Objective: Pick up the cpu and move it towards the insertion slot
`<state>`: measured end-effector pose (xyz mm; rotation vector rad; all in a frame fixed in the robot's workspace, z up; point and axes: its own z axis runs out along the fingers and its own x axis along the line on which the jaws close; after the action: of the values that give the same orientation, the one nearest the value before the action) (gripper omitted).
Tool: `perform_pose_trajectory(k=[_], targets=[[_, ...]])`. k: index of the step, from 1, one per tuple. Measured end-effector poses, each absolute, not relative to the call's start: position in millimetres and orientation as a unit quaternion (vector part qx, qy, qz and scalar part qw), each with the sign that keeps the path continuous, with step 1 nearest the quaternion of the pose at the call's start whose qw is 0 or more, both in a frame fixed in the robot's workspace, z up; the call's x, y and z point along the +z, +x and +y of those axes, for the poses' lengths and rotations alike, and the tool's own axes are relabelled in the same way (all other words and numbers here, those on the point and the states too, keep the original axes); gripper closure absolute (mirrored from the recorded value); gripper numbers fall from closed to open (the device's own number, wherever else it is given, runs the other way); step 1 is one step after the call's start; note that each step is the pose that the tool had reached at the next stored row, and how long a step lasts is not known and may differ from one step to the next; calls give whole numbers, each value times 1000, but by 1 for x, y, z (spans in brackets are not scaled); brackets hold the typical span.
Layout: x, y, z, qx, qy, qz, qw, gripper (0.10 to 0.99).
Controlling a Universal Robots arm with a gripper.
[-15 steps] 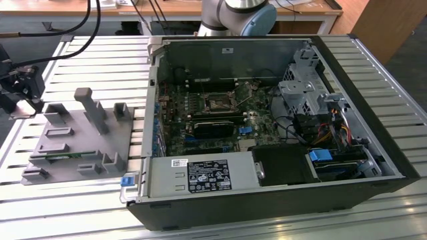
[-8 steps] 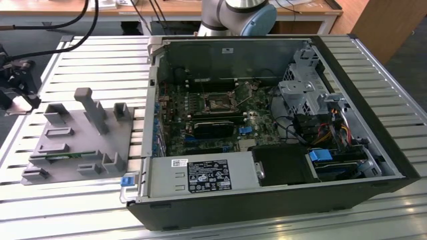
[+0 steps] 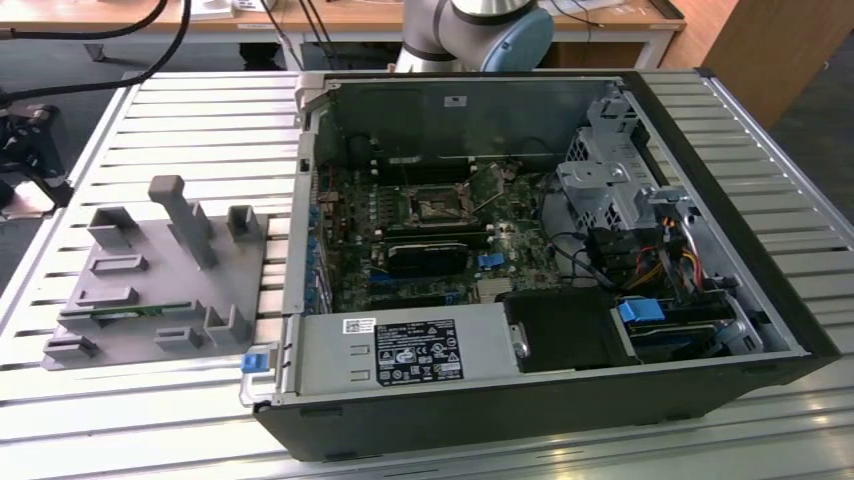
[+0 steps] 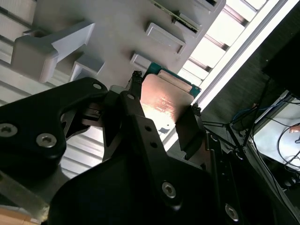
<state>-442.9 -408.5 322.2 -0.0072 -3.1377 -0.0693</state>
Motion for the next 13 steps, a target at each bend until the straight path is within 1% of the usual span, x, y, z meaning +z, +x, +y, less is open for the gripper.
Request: perform_pose_trajectory(k=[13], targets=[[343,-443,-408,-22,-3,-1000,2,545]])
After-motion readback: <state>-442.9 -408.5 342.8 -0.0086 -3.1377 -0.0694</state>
